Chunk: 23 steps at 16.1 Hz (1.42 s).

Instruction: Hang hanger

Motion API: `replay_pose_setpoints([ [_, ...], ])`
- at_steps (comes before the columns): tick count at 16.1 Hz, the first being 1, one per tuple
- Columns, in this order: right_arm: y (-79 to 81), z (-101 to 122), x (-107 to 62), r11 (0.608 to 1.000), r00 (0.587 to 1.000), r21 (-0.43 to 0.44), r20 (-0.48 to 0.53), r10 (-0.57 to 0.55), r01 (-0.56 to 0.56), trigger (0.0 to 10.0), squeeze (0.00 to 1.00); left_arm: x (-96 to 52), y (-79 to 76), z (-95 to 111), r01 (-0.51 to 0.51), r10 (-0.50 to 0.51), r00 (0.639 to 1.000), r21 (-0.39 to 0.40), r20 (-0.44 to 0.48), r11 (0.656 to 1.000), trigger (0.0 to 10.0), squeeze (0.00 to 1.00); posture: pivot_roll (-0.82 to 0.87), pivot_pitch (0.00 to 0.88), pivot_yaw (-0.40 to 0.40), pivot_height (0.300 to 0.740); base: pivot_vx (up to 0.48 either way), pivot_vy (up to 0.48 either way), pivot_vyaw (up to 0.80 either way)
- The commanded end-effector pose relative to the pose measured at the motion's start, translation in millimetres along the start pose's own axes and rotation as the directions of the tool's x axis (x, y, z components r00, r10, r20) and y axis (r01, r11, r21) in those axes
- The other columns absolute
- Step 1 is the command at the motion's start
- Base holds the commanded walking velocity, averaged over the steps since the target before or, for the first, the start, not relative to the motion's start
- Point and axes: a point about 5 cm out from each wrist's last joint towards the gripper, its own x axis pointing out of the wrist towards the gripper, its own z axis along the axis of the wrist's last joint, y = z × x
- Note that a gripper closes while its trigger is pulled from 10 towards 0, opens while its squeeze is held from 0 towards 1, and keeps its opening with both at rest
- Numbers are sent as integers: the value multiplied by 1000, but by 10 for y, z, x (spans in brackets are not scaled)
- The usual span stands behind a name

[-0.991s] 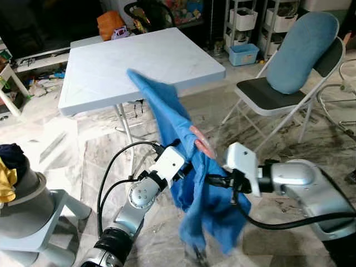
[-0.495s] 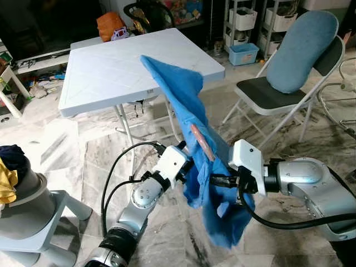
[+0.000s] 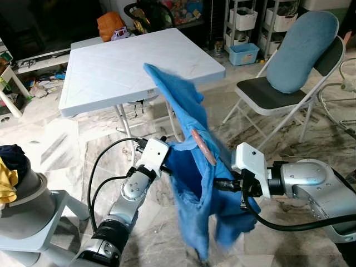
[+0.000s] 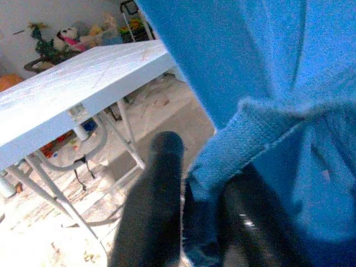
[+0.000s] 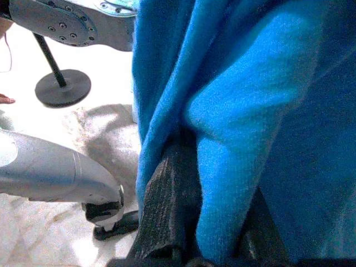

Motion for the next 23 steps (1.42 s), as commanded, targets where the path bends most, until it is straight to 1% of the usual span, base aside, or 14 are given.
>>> replay_pose_setpoints([
  [1, 65, 99, 12, 998, 999, -50, 19, 43, -42, 10000, 0, 9, 98, -14, -40, 40, 999, 5, -16, 999, 0, 0, -171, 0, 114, 740, 0, 0, 0],
  [2, 68, 59, 2, 998, 999, -53, -3, 44, -44, 10000, 0, 5, 164, 1, -81, 81, 997, 17, -5, 997, 0, 0, -171, 0, 112, 740, 0, 0, 0],
  [4, 48, -79, -24, 997, 997, -66, -77, 32, -37, 10000, 0, -4, 393, 86, -201, 200, 979, 27, 29, 979, 0, 0, -162, 0, 106, 740, 0, 0, 0],
  [5, 42, -104, -26, 997, 995, -70, -91, 27, -33, 10000, 0, -7, 418, 99, -212, 210, 977, 31, 34, 977, 0, 0, -162, 0, 106, 740, 0, 0, 0],
  [7, -18, -370, -28, 994, 971, -105, -239, -24, -2, 10000, 0, -72, 506, 148, -249, 247, 967, 38, 63, 968, 0, 0, -149, 0, 99, 740, 0, 0, 0],
  [9, -19, -572, -54, 995, 942, -97, -335, -32, -1, 10000, 0, -120, 505, 154, -255, 252, 965, 34, 70, 966, 0, 0, -144, 0, 98, 740, 0, 0, 0],
  [12, -52, -739, -43, 993, 910, -121, -411, -55, 5, 10000, 0, -154, 460, 161, -246, 244, 967, 24, 67, 969, 0, 0, -141, 0, 96, 740, 0, 0, 0],
  [14, -145, -815, 18, 985, 888, -166, -448, -108, 37, 10000, 0, -161, 358, 129, -216, 215, 975, 13, 46, 976, 0, 0, -141, 0, 97, 740, 0, 0, 0],
  [16, -219, -896, 15, 979, 861, -194, -485, -154, 66, 10000, 0, -158, 307, 109, -199, 199, 980, 9, 24, 980, 0, 0, -141, 0, 96, 740, 0, 0, 0],
  [17, -234, -975, -42, 974, 840, -218, -516, -167, 60, 10000, 0, -160, 309, 97, -195, 195, 981, 12, 13, 981, 0, 0, -140, 0, 96, 740, 0, 0, 0],
  [19, -238, -1043, -167, 970, 831, -237, -530, -168, 45, 10000, 0, -179, 379, 74, -206, 206, 979, 24, -11, 978, 0, 0, -140, 0, 96, 740, 0, 0, 0],
  [20, -240, -1049, -218, 971, 834, -235, -526, -166, 45, 10000, 0, -187, 413, 67, -212, 213, 977, 30, -18, 977, 0, 0, -140, 0, 96, 740, 0, 0, 0],
  [21, -231, -1046, -345, 972, 843, -232, -515, -156, 38, 10000, 0, -208, 492, 35, -228, 229, 973, 44, -37, 973, 0, 0, -141, 0, 101, 740, 0, 0, 0],
  [23, -248, -1065, -474, 968, 845, -246, -508, -168, 45, 10000, 0, -222, 551, 19, -236, 239, 970, 53, -50, 970, 0, 0, -144, 0, 102, 740, 0, 0, 0],
])
